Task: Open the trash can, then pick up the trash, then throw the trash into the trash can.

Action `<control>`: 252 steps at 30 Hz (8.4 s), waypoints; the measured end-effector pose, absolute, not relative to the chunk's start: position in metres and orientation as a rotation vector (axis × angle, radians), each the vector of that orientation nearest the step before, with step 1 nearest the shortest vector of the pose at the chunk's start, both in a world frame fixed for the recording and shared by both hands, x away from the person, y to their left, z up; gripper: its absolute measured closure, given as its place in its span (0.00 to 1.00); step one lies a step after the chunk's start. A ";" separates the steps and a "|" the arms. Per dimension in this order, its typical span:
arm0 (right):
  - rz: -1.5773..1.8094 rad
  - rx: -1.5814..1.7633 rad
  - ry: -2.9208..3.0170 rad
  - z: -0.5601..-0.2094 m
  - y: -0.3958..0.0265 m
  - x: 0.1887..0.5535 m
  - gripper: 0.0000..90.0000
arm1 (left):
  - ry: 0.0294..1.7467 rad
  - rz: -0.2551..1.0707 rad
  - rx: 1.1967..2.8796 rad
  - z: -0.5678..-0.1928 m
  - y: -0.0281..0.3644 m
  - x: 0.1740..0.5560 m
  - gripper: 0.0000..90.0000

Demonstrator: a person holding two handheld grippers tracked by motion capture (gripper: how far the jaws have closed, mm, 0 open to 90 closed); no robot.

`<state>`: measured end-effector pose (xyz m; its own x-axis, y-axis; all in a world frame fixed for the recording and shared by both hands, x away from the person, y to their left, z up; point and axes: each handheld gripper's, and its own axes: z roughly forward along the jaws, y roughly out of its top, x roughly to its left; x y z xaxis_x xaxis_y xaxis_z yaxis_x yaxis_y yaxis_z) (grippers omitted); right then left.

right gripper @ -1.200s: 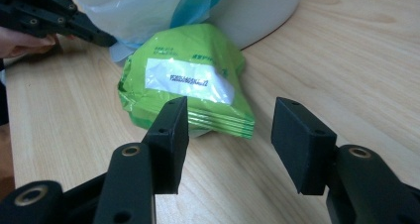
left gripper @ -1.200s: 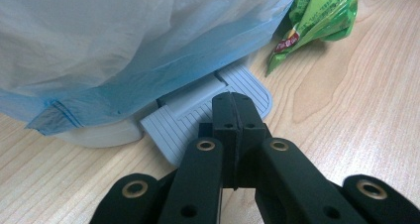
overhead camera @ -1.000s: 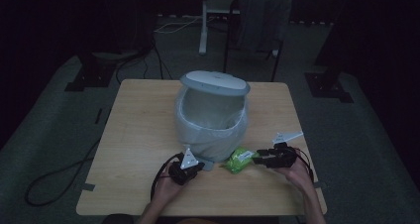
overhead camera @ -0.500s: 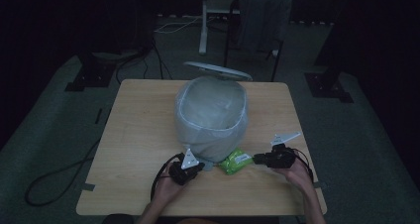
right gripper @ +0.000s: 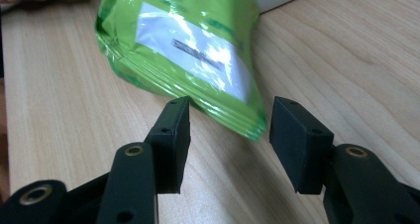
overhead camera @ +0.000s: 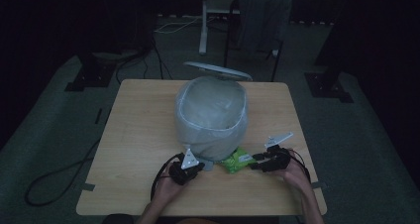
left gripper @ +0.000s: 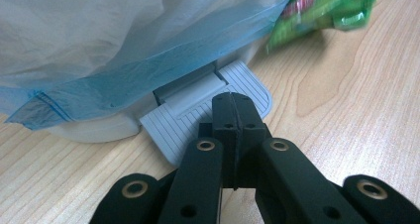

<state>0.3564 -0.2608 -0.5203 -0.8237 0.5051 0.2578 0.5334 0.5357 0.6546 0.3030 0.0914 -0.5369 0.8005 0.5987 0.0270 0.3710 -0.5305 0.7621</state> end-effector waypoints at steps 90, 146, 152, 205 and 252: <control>-1.210 -1.037 -2.822 -0.501 -0.328 0.342 0.98 | 0.713 0.358 2.185 -0.537 0.092 0.304 1.00; -1.472 -1.132 -2.886 -0.445 -0.336 0.331 0.98 | 0.715 0.352 2.182 -0.537 0.092 0.304 1.00; -1.494 -1.120 -2.897 -0.437 -0.334 0.331 0.98 | 0.716 0.352 2.181 -0.537 0.092 0.304 1.00; -1.609 -0.948 -3.024 -0.371 -0.322 0.329 0.98 | 0.715 0.352 2.186 -0.537 0.092 0.304 1.00; -1.654 -0.674 -3.095 -0.331 -0.275 0.336 0.98 | 0.716 0.348 2.184 -0.537 0.092 0.304 1.00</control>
